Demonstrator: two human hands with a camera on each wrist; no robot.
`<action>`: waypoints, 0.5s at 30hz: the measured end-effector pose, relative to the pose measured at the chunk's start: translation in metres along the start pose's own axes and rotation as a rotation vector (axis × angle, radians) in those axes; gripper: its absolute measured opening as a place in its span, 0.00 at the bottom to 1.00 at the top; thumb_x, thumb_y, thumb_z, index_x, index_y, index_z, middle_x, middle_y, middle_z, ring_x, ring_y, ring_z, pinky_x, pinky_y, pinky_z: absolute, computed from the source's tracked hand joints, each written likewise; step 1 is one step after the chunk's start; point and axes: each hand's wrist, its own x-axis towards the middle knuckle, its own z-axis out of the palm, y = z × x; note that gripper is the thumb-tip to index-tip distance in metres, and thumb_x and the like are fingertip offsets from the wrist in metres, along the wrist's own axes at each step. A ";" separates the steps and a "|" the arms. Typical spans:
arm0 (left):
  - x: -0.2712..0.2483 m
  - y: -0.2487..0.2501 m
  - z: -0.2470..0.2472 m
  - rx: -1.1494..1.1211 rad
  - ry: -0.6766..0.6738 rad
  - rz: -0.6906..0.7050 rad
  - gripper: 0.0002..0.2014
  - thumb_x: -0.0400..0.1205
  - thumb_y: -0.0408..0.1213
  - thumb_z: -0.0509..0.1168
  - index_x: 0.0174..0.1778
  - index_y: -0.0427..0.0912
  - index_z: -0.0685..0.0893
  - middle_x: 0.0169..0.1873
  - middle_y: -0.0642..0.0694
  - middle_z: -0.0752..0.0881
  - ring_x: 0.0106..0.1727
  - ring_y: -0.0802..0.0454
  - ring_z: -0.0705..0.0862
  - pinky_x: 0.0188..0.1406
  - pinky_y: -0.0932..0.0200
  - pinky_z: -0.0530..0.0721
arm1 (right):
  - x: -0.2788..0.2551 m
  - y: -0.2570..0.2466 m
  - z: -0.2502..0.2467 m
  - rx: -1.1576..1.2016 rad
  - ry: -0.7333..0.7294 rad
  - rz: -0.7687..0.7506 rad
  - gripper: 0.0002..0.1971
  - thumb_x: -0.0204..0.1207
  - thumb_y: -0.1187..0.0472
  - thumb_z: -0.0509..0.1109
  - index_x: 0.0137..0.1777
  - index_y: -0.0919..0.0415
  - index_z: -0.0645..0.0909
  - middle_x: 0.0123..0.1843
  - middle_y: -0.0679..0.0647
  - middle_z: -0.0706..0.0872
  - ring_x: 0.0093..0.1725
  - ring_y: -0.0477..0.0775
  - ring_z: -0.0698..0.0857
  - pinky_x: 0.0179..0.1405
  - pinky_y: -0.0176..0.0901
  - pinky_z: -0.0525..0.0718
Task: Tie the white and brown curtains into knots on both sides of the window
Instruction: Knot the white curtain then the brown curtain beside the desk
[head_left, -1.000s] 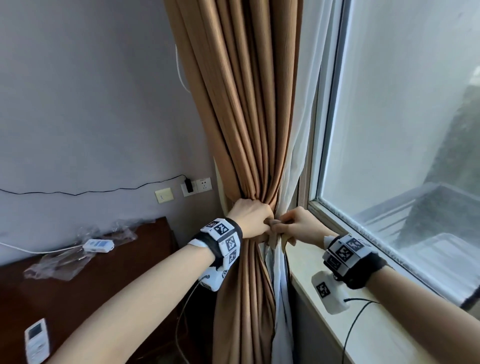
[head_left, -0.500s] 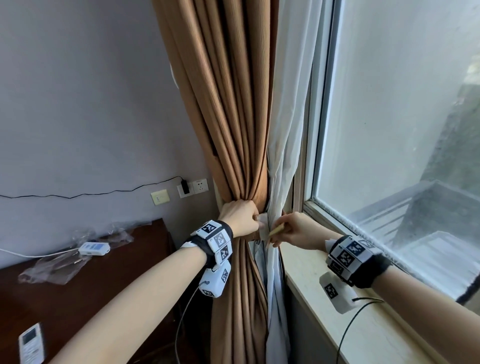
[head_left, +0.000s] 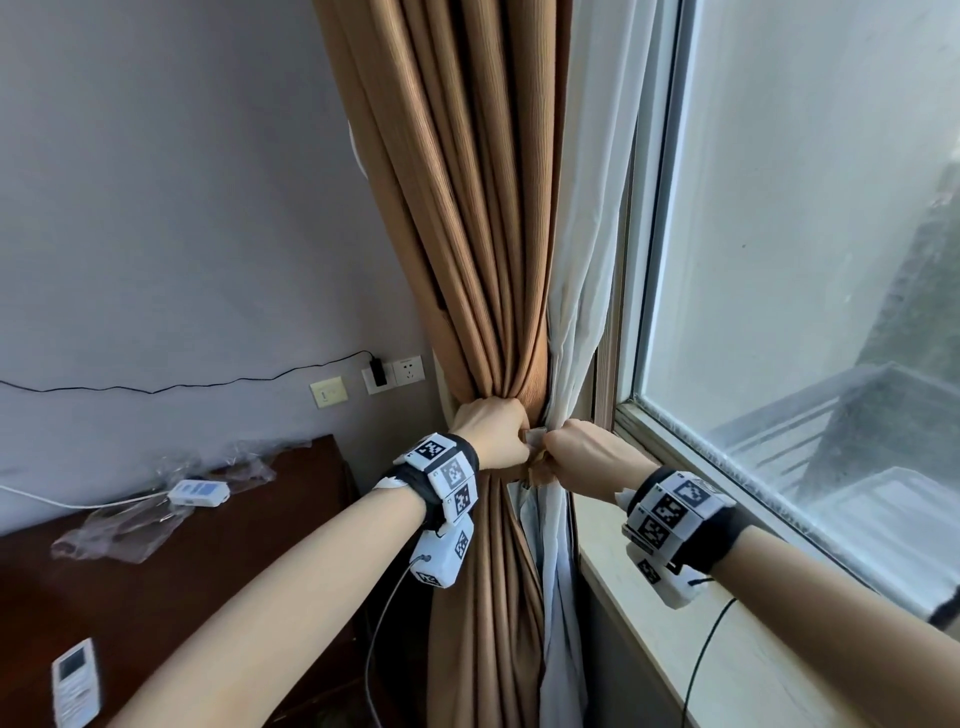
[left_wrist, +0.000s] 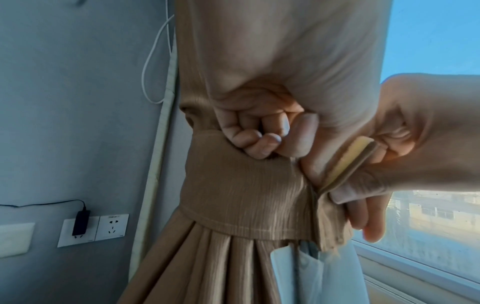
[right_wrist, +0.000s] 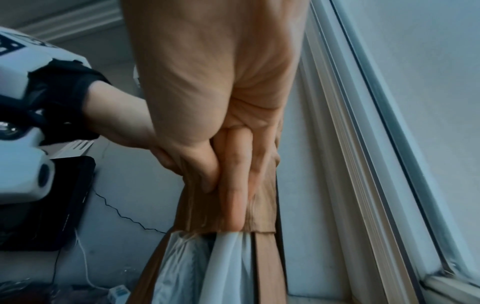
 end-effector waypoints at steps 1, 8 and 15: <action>0.000 0.000 -0.001 -0.009 -0.020 0.000 0.13 0.77 0.49 0.64 0.36 0.43 0.85 0.34 0.44 0.87 0.39 0.41 0.83 0.38 0.57 0.78 | 0.002 0.000 0.000 -0.003 -0.010 -0.003 0.13 0.78 0.66 0.63 0.59 0.54 0.82 0.41 0.54 0.87 0.41 0.57 0.86 0.43 0.45 0.84; 0.003 0.000 -0.013 -0.092 -0.227 0.017 0.18 0.69 0.58 0.72 0.38 0.45 0.86 0.33 0.49 0.85 0.38 0.48 0.84 0.32 0.59 0.75 | 0.016 0.000 -0.008 -0.129 -0.048 0.078 0.10 0.80 0.61 0.63 0.49 0.63 0.85 0.34 0.54 0.80 0.41 0.57 0.86 0.42 0.43 0.82; 0.001 -0.004 -0.011 -0.071 -0.251 0.022 0.12 0.83 0.47 0.60 0.38 0.46 0.83 0.30 0.48 0.88 0.40 0.47 0.85 0.32 0.58 0.72 | 0.015 0.016 -0.010 0.179 -0.044 0.150 0.13 0.76 0.47 0.72 0.41 0.57 0.82 0.23 0.52 0.86 0.22 0.44 0.86 0.34 0.40 0.87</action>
